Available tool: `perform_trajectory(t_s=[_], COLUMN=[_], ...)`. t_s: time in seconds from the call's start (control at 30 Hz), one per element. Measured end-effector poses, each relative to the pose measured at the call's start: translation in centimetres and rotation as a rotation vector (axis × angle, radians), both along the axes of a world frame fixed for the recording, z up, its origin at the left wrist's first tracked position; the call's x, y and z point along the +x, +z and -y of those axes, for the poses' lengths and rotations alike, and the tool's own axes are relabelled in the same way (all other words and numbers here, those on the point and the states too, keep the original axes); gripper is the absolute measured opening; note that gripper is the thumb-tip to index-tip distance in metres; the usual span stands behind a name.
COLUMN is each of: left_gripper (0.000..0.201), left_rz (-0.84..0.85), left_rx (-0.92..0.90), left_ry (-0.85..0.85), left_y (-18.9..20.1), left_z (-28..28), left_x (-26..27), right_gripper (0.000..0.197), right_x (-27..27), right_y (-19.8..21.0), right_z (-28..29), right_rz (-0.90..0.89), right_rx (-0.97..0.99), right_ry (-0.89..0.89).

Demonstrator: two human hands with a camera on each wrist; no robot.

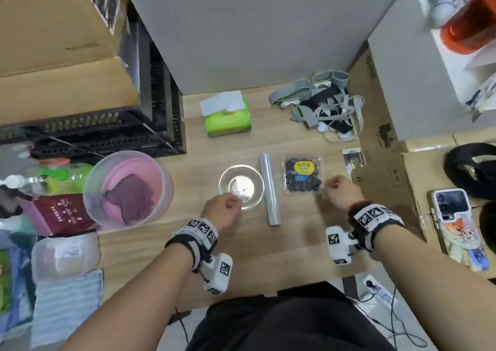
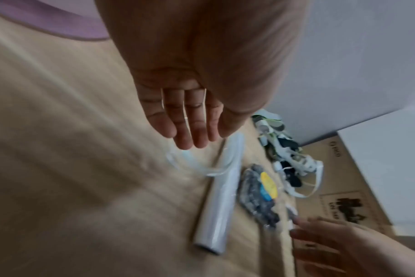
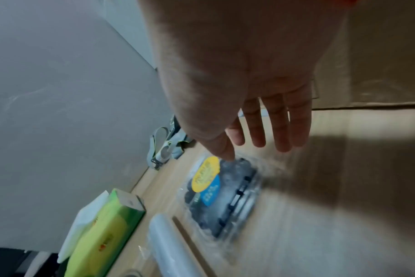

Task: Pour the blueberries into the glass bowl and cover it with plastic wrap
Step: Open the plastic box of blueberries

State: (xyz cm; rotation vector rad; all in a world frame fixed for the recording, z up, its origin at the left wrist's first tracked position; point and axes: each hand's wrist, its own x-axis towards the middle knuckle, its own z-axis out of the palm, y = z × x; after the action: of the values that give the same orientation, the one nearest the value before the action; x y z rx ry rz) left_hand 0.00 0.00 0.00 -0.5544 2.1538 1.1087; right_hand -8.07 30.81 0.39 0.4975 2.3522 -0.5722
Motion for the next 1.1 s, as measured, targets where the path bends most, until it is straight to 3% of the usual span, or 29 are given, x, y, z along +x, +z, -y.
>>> perform_trajectory(t_s=[0.17,0.37,0.4,0.57,0.7,0.87,0.97,1.03,1.1], left_gripper=[0.017,0.007,0.004,0.036,0.042,0.063,0.069,0.059,0.049], left_rz=[-0.054,-0.024,-0.011,0.070,0.074,0.060,0.031,-0.008,-0.037], left_rx=[0.090,0.126,0.134,0.116,0.069,0.021,0.043,0.112,0.266], left_ry=[0.002,0.084,0.085,0.094,0.097,0.097,0.158,0.225,0.320], left_y=[0.2,-1.2,-1.4,-3.1,-3.2,-2.2,-1.2,-0.2,0.8], left_z=[-2.7,-6.2,-6.7,-9.3,-10.7,-10.9,-10.4,-9.9,-9.2], left_x=[-6.9,-10.5,-10.6,-11.0,-11.2,-12.0,-12.8,-13.4,-13.7], right_gripper=[0.064,0.097,0.097,0.090,0.056,0.040,0.049,0.056,0.076], right_x=[-4.4,-6.5,-6.8,-7.8,-8.4,-9.8,-11.2,-12.1,-12.9], right_y=[-1.0,-4.1,-4.6,-5.0,-4.5,-2.4,-0.7,0.8,1.8], right_z=[2.5,4.0,3.9,2.3,1.5,1.9,2.5,3.5,4.4], right_rz=[-0.019,0.088,0.081,0.118,0.138,0.092,0.019,0.015,0.016], right_rx=[-0.030,-0.065,-0.073,-0.160,-0.280,-0.315,-0.365,-0.429,-0.460], right_ry=[-0.089,-0.252,-0.260,-0.169,-0.064,-0.022,-0.034,0.006,0.078])
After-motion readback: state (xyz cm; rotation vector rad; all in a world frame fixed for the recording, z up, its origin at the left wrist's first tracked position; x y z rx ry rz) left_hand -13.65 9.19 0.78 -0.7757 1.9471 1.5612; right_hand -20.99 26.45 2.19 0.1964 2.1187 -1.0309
